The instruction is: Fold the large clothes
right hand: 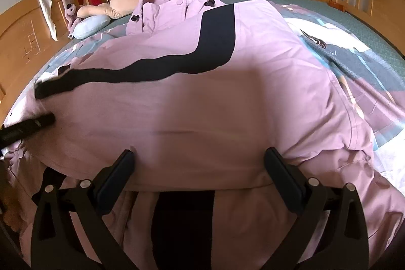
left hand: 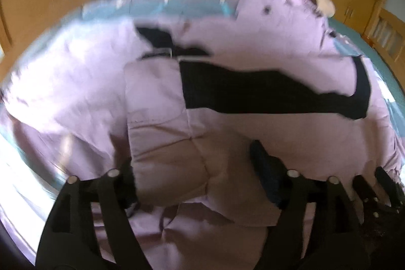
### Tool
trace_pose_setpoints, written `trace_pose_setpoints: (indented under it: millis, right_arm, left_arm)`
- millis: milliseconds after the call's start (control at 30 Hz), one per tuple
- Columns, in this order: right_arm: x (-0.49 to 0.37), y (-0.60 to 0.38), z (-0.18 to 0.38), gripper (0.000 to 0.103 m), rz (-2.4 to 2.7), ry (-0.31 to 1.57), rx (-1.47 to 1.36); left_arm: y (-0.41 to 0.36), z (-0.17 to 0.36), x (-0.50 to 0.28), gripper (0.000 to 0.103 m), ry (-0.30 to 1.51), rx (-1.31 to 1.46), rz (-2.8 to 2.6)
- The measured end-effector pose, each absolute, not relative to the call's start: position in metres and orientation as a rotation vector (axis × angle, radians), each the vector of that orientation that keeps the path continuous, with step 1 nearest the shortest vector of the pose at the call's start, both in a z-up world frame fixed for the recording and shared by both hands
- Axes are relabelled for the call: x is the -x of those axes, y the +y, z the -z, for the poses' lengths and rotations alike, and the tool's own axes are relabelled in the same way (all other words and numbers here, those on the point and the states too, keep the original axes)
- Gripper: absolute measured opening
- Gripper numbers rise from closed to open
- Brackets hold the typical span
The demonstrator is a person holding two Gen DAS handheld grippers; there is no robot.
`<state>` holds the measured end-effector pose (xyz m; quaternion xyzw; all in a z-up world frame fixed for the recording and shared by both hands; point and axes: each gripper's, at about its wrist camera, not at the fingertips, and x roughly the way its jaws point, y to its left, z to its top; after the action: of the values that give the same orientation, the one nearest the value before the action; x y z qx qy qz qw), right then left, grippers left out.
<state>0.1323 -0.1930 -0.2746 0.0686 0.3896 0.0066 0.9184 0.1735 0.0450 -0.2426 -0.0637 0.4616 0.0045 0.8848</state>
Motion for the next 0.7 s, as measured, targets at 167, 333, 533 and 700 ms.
trace_pose_setpoints:
  millis: [167,333,533,700]
  right_arm:
    - [-0.133,-0.194,0.276,0.102,-0.021,0.799,-0.151]
    - [-0.133,-0.195,0.275,0.102,-0.026,0.798,-0.162]
    - [-0.133,-0.195,0.275,0.102,-0.027,0.798,-0.165]
    - [-0.133,-0.195,0.275,0.102,-0.03,0.797,-0.169]
  left_arm:
    - [0.046,0.24,-0.17,0.08,0.94,0.143,-0.024]
    - [0.037,0.189,-0.133,0.088,0.692,0.141,-0.041]
    - [0.017,0.201,-0.139,0.094,0.722,0.051,0.008]
    - [0.008,0.239,-0.159,0.095,0.888,-0.039,-0.043]
